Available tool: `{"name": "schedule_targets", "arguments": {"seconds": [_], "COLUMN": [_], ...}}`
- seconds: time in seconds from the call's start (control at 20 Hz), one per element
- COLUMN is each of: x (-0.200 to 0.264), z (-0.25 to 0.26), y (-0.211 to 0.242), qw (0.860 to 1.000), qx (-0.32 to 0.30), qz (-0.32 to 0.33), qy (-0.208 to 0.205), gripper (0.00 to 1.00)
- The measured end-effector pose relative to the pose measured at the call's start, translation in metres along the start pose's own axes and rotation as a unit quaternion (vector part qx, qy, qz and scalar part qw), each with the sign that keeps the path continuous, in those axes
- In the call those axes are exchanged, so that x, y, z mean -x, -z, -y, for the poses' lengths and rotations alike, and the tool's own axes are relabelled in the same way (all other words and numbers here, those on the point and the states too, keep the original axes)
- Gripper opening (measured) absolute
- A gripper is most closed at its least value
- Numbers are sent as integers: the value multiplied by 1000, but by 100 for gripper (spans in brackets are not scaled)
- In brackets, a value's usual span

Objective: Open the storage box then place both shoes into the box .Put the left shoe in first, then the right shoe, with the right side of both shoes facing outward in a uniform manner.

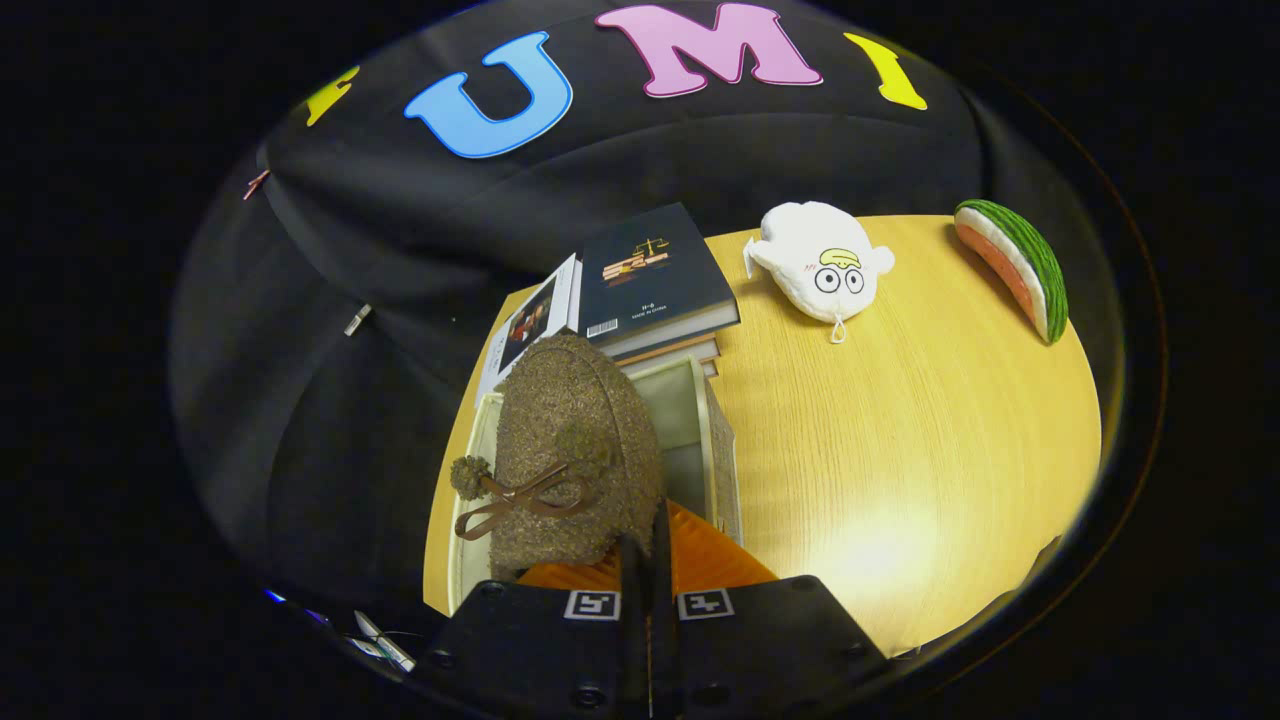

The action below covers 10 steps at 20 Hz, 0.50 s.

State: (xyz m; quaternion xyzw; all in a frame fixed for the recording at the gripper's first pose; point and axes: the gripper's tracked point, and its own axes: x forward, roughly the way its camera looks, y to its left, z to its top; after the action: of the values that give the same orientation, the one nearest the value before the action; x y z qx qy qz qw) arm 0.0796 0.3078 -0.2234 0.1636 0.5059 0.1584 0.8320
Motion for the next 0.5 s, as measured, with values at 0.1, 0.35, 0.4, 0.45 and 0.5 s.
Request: {"name": "schedule_targets", "arguments": {"seconds": [0.1, 0.35, 0.4, 0.45, 0.5], "x": [-5, -4, -4, -3, -4], "z": [3, 2, 2, 1, 0], "y": [6, 9, 10, 11, 13], "qw": [1000, 1000, 1000, 1000, 999], "qx": [7, 11, 17, 22, 27], "qz": [-2, 4, 6, 10, 9], "qy": [8, 15, 18, 16, 17], "gripper": [6, 9, 9, 9, 9]}}
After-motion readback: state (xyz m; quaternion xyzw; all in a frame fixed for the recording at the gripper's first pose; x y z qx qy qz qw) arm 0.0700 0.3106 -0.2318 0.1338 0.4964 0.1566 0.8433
